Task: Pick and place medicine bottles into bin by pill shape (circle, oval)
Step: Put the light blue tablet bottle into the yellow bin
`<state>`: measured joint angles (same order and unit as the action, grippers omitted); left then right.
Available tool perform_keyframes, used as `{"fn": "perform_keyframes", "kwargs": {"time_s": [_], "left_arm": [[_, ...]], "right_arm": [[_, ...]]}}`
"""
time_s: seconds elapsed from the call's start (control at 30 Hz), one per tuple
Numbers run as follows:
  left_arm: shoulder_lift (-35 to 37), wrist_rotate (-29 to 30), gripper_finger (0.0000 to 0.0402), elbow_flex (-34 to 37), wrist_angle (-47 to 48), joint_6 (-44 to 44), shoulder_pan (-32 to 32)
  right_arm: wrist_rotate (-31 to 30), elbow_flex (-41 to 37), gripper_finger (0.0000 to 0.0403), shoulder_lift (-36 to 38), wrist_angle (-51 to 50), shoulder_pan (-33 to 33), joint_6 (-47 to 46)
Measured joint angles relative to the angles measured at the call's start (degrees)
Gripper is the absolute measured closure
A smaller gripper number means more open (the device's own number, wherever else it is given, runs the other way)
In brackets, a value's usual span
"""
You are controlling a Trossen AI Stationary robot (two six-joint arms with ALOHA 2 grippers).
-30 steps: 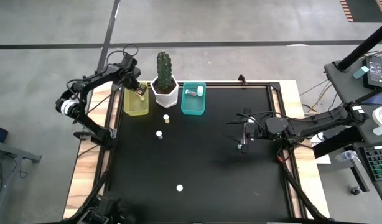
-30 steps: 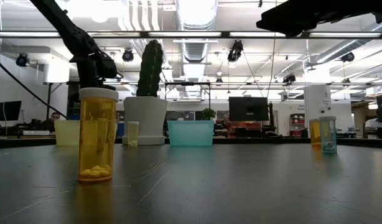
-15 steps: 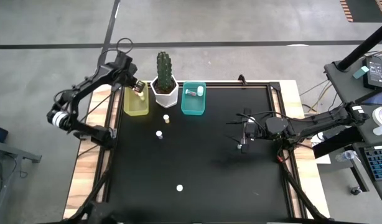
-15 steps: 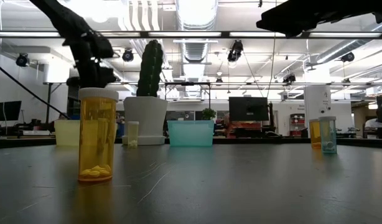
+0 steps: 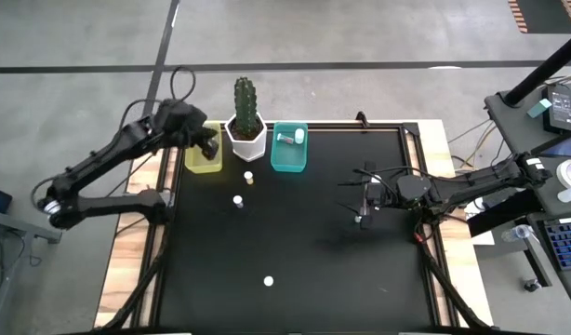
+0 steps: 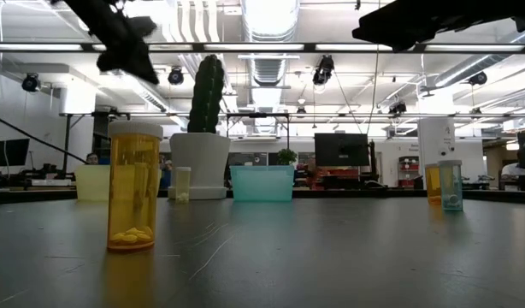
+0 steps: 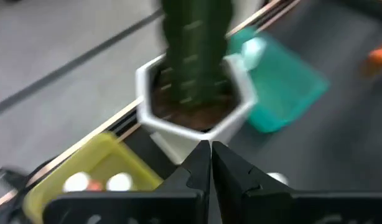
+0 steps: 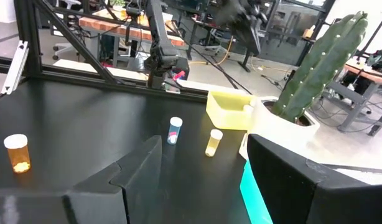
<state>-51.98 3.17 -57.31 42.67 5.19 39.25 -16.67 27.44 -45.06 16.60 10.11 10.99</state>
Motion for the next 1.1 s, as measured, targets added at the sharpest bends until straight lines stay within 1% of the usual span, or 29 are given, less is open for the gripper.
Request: {"fn": "perform_keyframes", "kwargs": {"time_s": [0.07,0.13,0.3,0.4,0.5,0.63,0.77,1.0,1.1], "left_arm": [[2.8,0.0,0.0401,0.9,-1.4,1.1,-4.1],[5.7,0.0,0.0401,2.9,-4.7,2.1,-8.3],[11.8,0.0,0.0401,11.0,-15.6,3.5,-18.3],[14.2,0.0,0.0401,15.9,-22.0,3.5,-22.8],[15.8,0.0,0.0401,20.3,-27.8,3.5,-26.1],[16.6,0.0,0.0401,25.4,-35.4,3.6,-29.4],[16.4,0.0,0.0401,27.0,-37.9,3.5,-30.9],[16.0,0.0,0.0401,27.1,-38.1,3.5,-31.1],[16.0,0.0,0.0401,27.1,-38.1,3.5,-31.1]], "right_arm": [[0.0,0.0,0.0172,0.0,0.3,0.0,-0.7],[-0.4,0.0,0.0172,0.0,0.5,0.0,-1.1],[-4.2,0.0,0.0172,0.0,0.4,0.0,-4.1],[-5.0,0.0,0.0172,0.0,0.4,0.0,-7.3],[-5.0,0.0,0.0172,-0.1,-0.5,0.0,-12.8],[-5.0,0.0,0.0172,-1.4,-4.2,0.0,-23.6],[-3.9,0.0,0.0172,-2.9,-7.0,0.0,-34.4],[4.5,0.0,0.0172,-3.4,-9.9,0.0,-48.0],[6.5,1.6,0.0172,-3.5,-13.7,0.0,-52.0]]}}
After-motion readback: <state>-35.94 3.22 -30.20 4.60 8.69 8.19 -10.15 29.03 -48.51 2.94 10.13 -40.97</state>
